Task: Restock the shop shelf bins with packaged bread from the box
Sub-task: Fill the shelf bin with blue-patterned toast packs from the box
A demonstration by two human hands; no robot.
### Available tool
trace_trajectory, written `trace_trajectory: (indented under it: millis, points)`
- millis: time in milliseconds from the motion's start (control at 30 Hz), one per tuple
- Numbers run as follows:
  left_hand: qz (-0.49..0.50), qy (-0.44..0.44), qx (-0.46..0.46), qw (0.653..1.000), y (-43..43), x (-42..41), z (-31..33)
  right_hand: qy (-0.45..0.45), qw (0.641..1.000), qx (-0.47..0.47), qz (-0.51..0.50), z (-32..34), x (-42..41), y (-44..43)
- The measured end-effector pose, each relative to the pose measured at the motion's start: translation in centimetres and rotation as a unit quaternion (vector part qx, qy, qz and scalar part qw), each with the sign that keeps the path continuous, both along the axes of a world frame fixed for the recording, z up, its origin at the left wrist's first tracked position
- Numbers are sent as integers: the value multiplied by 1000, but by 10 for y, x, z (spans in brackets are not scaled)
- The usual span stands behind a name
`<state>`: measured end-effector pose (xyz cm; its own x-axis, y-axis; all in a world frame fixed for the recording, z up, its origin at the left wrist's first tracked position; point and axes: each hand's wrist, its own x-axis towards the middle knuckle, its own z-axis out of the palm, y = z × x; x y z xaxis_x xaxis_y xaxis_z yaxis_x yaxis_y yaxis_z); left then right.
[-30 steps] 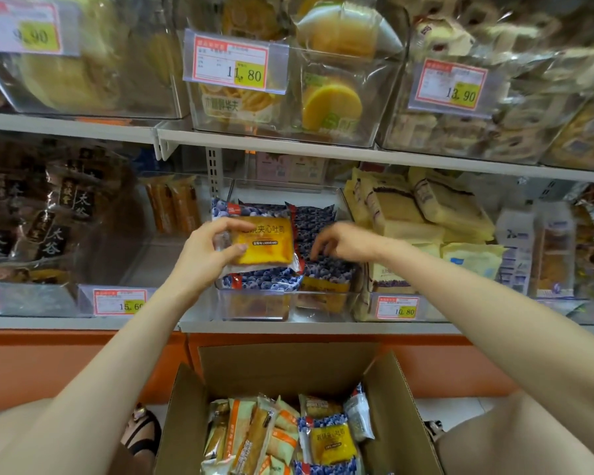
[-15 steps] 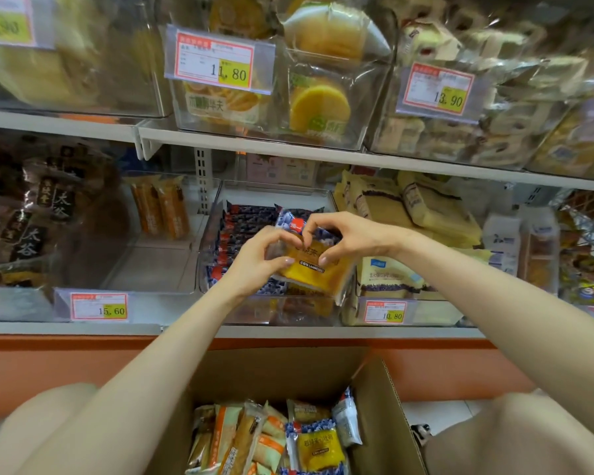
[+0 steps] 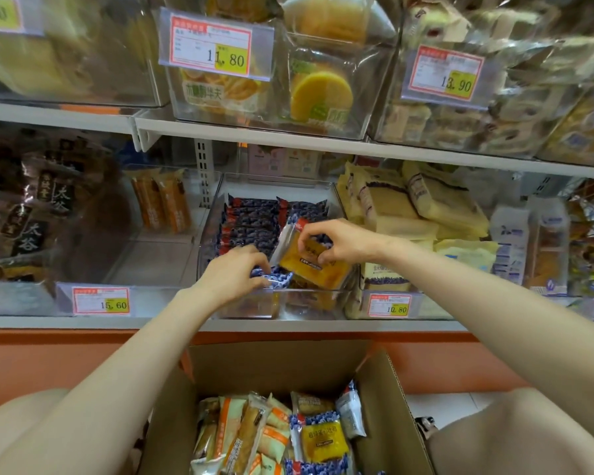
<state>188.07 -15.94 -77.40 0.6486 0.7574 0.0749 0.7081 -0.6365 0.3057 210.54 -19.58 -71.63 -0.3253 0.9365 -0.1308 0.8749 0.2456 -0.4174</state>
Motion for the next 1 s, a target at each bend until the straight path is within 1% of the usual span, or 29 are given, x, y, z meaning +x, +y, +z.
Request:
trace_trajectory:
  millis: [133,333,567,667,767,867,1000]
  points:
    - [27,6,55,998,-1,-5,-1,28,1000,-7,-11,-3,2,0]
    - [86,56,128,986,-1,-10,-1,1,1000,-22,-6,10,5,2]
    - [96,59,133,985,1,-15,-2,10,997,-73,-6,15,5,6]
    - [95,62,133,985,2,-14,-2,-30,995,-87,30,9,2,7]
    - [93,60,131,985,1,-15,-1,-64,995,-74,36,1,-3,10]
    - [77,27,100,992,0,-16,-1,-78,994,-63,41,-9,-4,10]
    - [65,-101,19,993,0,-10,0,-100,993,-45,50,-20,-8,9]
